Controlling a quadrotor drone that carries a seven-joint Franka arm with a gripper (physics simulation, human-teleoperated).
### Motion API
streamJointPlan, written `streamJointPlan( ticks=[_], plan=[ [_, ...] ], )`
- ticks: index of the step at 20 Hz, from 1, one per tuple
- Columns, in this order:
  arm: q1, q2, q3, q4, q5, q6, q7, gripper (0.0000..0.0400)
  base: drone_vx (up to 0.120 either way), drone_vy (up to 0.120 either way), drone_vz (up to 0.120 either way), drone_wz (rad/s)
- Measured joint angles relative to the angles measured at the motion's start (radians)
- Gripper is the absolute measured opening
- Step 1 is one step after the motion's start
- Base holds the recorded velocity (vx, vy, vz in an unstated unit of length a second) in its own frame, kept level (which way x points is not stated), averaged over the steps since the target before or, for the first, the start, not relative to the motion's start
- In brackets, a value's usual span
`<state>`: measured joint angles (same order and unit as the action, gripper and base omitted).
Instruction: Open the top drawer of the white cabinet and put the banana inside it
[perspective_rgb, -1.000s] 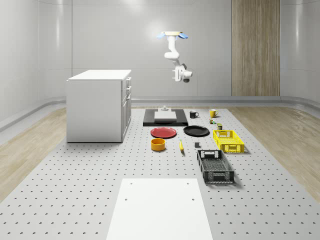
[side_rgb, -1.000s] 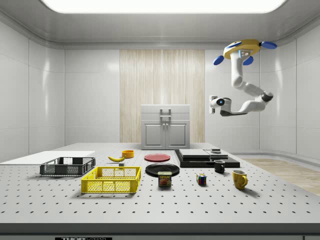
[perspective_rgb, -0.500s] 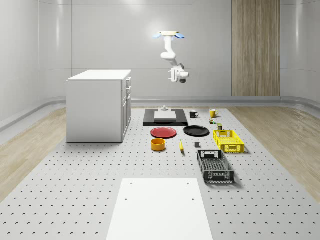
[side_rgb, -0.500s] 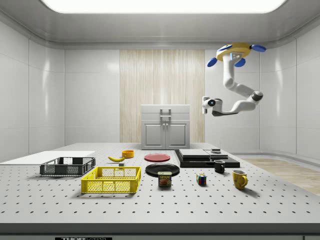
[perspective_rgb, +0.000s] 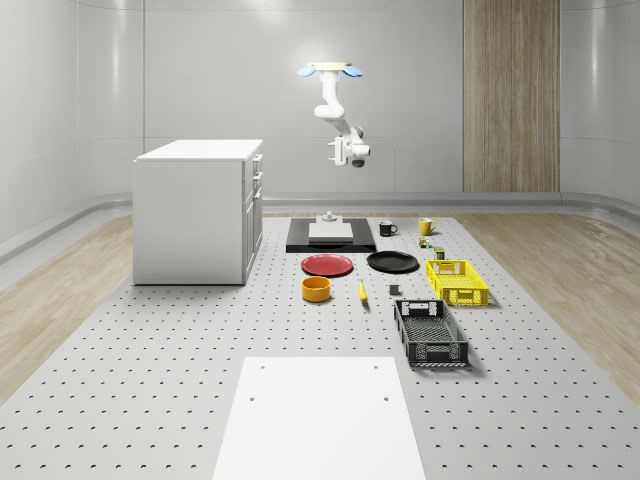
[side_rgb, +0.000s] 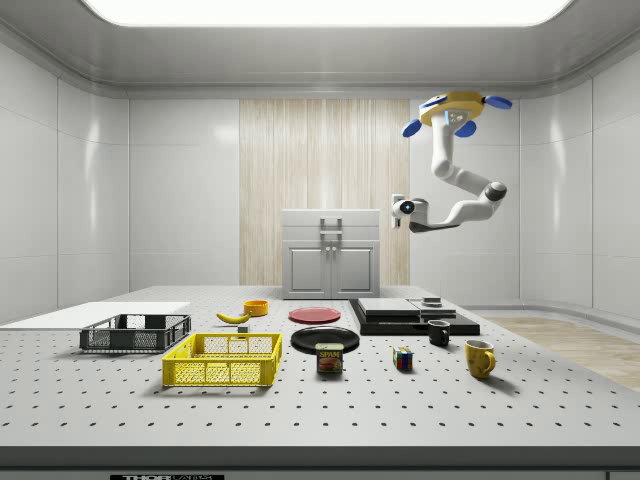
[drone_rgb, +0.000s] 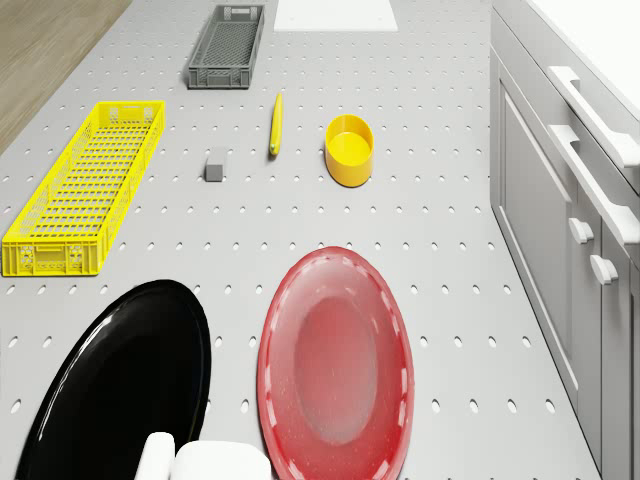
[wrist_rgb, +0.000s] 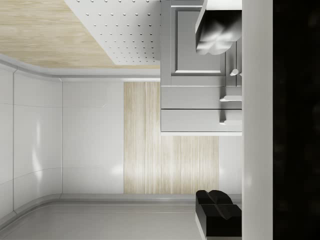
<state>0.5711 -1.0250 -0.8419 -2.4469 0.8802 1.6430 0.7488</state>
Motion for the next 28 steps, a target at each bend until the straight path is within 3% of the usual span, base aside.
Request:
streamJointPlan(
  ticks=[28],
  plan=[
    [0.077,-0.081,-0.026,-0.010,-0.064,0.072,0.053,0.0400,0.120,-0.120,0.000,0.000]
  ],
)
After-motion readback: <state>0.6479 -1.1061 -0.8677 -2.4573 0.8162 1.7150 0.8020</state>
